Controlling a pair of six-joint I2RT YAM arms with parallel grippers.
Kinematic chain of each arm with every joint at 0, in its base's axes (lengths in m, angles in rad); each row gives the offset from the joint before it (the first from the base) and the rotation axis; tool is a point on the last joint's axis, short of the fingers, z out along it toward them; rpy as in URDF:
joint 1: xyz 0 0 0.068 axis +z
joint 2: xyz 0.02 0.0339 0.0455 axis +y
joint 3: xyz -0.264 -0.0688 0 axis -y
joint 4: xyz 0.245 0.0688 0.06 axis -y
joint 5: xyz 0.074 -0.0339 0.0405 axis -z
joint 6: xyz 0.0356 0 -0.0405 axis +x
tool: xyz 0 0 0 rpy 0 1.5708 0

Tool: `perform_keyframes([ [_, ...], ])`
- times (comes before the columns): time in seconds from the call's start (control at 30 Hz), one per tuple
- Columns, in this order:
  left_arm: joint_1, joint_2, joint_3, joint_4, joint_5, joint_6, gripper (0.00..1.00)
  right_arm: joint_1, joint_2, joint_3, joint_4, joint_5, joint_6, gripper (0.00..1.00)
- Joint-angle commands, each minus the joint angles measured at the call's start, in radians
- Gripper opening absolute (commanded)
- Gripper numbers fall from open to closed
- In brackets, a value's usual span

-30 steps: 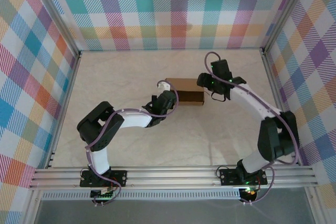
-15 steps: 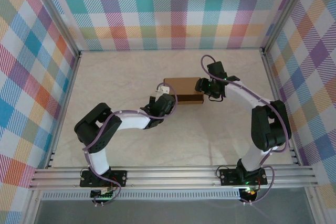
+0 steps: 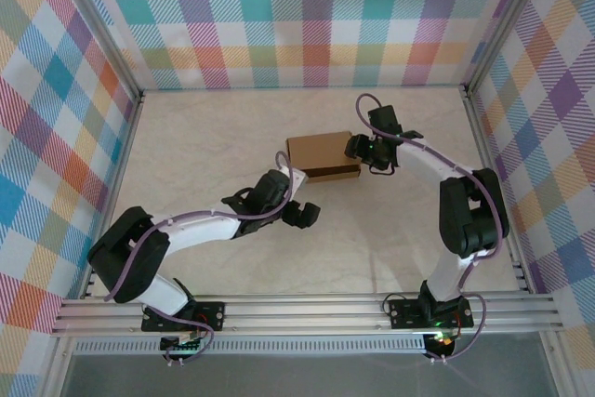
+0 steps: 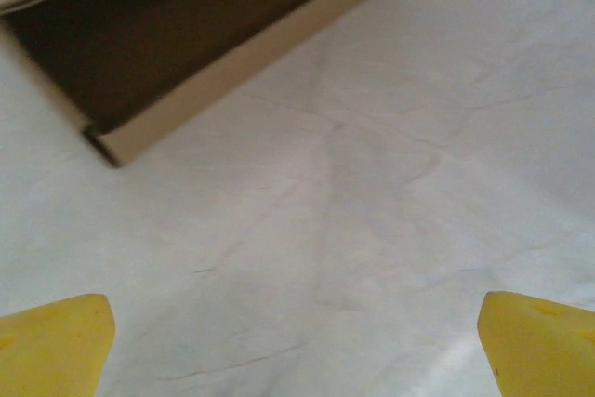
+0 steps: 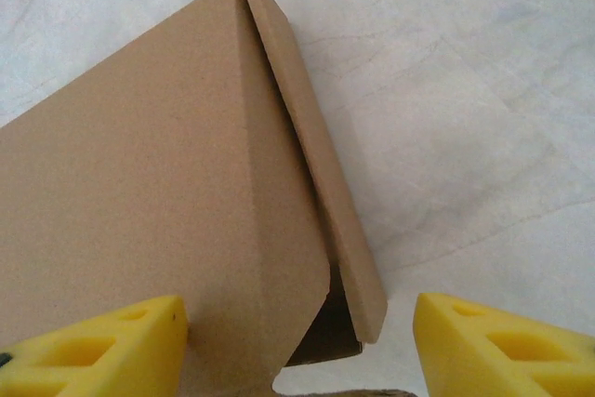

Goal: Fold the paper box

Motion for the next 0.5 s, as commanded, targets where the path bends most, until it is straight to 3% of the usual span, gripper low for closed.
perform_keyframes([
  [0.0, 0.055, -0.026, 0.067, 0.008, 0.223, -0.045, 1.00, -0.008, 0.028, -0.002, 0.032, -0.018, -0.029, 0.63],
  [0.2, 0.149, 0.029, 0.189, 0.020, 0.185, -0.213, 0.92, -0.011, 0.057, -0.016, 0.043, -0.022, -0.058, 0.56],
  [0.33, 0.219, 0.166, 0.356, -0.172, 0.068, -0.303, 0.86, -0.011, 0.082, -0.021, 0.055, -0.027, -0.069, 0.53],
  [0.47, 0.268, 0.298, 0.440, -0.234, 0.045, -0.334, 0.76, -0.011, 0.103, -0.019, 0.060, -0.021, -0.086, 0.50],
])
